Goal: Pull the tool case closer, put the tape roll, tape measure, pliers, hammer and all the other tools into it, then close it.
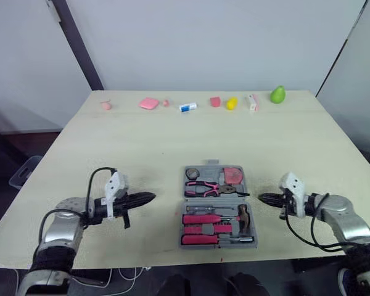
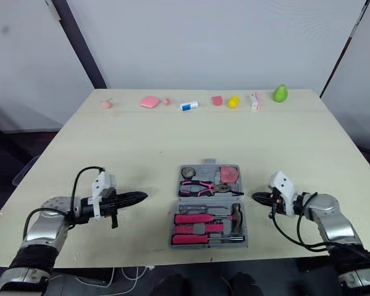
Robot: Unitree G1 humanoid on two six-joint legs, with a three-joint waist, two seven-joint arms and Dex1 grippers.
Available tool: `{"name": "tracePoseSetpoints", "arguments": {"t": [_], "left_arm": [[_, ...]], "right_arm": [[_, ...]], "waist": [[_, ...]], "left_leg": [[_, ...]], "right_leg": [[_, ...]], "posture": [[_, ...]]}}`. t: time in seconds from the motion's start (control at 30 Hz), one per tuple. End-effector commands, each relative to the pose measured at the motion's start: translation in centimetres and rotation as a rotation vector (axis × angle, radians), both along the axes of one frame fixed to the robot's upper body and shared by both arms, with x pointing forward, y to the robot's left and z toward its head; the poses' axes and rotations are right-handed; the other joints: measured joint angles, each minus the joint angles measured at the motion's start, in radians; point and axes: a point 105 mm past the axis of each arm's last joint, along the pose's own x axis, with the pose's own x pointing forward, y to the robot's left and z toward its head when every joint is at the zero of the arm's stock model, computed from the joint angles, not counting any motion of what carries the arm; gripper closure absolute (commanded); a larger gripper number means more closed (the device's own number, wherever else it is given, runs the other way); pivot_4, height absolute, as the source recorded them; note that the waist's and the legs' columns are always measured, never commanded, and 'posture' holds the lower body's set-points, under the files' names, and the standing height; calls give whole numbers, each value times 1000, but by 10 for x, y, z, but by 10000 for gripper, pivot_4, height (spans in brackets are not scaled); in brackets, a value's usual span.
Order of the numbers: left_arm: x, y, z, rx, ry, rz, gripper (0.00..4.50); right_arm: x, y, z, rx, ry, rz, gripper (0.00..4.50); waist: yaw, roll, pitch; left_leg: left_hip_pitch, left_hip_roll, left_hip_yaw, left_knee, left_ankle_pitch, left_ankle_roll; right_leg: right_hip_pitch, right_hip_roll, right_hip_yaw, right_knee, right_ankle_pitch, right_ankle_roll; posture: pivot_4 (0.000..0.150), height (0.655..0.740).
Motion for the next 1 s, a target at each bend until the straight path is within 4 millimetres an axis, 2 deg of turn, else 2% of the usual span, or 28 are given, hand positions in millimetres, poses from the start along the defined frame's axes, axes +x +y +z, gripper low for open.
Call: {"name": "tracePoseSetpoints", "arguments": {"t": [0.03, 0.2, 0.47, 0.63, 1.0], "left_arm": [[7, -3, -12, 49, 67, -22, 44791], [11, -12, -22, 76, 102, -68, 44791], [18, -29, -30, 83, 103, -116, 44791], [20, -35, -33, 87, 113, -129, 44791], [14, -61, -54, 126, 158, -228, 44791]], "right_arm": [[6, 10, -3, -44, -26, 61, 45000], [8, 19, -11, -63, -13, 102, 45000], [9, 29, -11, -54, -29, 137, 45000], [7, 30, -13, -57, -28, 145, 45000], [5, 32, -14, -55, -35, 142, 45000]], "waist": [[0, 0, 0], [-1, 0, 0], [-1, 0, 0], [-1, 0, 0], [1, 5, -4]], "left_leg": [[0, 0, 0, 0, 0, 0], [-1, 0, -1, 0, 0, 0], [-1, 0, -1, 0, 0, 0], [0, 0, -1, 1, 0, 0], [1, -1, -2, 2, 0, 0]], "right_leg": [[0, 0, 0, 0, 0, 0], [0, 0, 0, 0, 0, 0], [0, 0, -1, 1, 0, 0], [0, 0, -1, 2, 0, 0], [1, 0, 0, 2, 0, 0]], "posture": [[1500, 7400], [1500, 7400], [1500, 7400], [1500, 7400], [1500, 7400]]}}
